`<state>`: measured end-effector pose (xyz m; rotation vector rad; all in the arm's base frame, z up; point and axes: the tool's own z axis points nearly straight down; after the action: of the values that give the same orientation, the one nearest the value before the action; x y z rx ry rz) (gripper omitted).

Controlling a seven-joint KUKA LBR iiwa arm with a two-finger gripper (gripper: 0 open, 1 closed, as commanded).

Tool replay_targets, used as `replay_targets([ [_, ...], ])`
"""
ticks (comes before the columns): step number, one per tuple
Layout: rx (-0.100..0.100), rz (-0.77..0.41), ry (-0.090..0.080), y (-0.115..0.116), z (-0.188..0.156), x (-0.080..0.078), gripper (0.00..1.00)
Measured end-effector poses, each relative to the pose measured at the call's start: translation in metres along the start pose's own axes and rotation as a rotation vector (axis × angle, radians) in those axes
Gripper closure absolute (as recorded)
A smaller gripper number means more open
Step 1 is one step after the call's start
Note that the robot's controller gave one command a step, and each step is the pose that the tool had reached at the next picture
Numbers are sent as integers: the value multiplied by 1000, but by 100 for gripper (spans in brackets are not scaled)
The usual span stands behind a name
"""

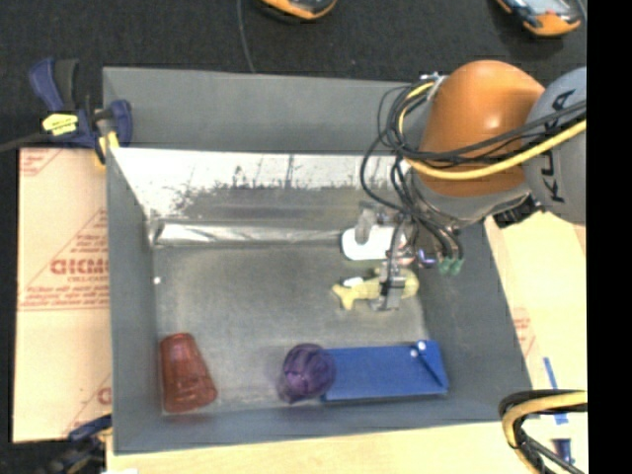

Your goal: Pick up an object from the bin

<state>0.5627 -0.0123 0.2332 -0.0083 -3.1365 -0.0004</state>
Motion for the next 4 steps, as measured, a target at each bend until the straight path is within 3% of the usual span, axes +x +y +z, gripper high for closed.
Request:
replay_targets([
  [1,0,0,-9,0,-5,-1,0],
  [3,0,43,-10,4,-59,2,0],
  [4,0,58,-16,-12,0,0,0],
])
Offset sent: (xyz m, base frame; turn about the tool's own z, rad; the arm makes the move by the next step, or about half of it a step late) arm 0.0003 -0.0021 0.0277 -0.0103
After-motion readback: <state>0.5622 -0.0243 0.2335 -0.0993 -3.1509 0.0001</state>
